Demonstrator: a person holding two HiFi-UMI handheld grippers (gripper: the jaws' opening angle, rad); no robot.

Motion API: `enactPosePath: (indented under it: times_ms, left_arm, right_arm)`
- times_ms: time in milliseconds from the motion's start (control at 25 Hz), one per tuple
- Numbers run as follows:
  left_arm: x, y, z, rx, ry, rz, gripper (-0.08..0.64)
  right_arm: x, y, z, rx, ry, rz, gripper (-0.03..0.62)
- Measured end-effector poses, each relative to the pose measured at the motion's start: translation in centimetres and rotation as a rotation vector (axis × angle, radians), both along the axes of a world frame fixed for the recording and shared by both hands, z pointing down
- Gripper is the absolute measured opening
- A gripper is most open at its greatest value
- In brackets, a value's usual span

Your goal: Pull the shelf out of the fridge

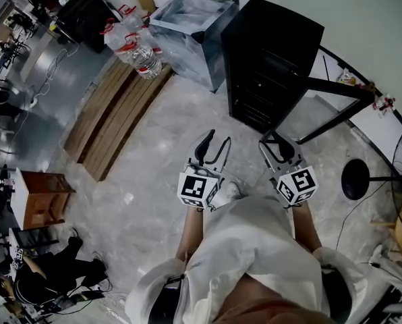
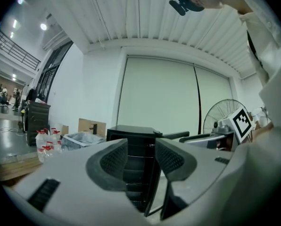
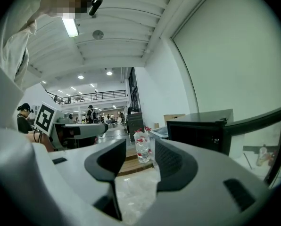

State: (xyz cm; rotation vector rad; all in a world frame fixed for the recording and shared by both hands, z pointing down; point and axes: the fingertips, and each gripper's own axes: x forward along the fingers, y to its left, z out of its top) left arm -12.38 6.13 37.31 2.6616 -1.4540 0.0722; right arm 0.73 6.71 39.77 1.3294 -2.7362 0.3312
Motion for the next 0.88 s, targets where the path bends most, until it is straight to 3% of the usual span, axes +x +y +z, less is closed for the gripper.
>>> enactPosePath:
  times_ms: [560,880]
  left_arm:
    - [-1.2,-4.6,1.7,-0.021,0.018,0.075,0.189]
    - [-1.7,-7.5,2.3,-0.025,0.018,0.070,0.189]
  right_arm:
    - [-1.1,-3.2,1.7,-0.036,0.028,0.089,0.192]
    - [-1.8,-6.5,2.5,-0.041,0.022,0.077,0.192]
